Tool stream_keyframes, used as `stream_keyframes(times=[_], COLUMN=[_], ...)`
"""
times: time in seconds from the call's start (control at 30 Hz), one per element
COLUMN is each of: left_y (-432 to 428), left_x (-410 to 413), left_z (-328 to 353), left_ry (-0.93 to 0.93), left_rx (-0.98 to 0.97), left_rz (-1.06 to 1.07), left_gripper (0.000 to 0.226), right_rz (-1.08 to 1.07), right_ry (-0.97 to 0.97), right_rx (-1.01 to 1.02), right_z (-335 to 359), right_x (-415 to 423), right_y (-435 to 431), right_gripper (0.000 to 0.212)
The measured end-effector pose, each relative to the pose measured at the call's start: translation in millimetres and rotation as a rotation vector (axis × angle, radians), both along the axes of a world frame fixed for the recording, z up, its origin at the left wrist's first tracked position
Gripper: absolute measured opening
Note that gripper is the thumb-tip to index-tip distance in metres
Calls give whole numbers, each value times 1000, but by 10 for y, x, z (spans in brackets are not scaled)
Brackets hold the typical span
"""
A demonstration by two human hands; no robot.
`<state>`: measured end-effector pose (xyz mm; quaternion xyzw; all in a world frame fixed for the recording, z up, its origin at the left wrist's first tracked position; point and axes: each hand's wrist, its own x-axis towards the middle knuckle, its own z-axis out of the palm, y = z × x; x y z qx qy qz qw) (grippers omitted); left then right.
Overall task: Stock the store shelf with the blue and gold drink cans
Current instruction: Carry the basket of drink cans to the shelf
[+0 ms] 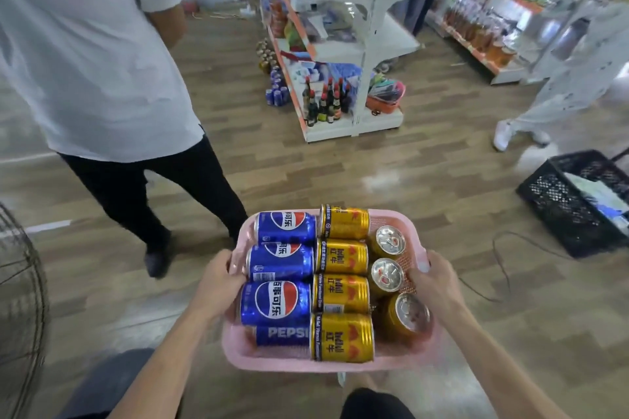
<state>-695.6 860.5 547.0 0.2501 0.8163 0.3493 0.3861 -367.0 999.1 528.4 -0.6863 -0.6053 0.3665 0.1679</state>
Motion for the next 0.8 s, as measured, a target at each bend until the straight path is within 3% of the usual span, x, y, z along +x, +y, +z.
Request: stream_keyframes(times=[0.17,0.37,0.47,0.53,0.8], left_y=[846,1727,2157,2442,3555], left_x=[-165,-492,-735,-924,-2203], left_z=[-5,63,104,132,-61], left_ry=[31,-37,-24,-16,-27], left_rx=[-20,7,34,43,67], left_rz=[84,206,265,288,302], left_gripper=[12,17,11,11,9], right_rz=[105,175,226,246,299], right_ry=[-30,-36,-21,-1,-46], right_rx=[-4,-9,17,14,1], right_z=[-76,80,217,296,292], right_x=[-346,-863,-1191,-1439,-2717], right_y=[1161,2429,2922,3211,4366], right_gripper=[21,20,9,17,14])
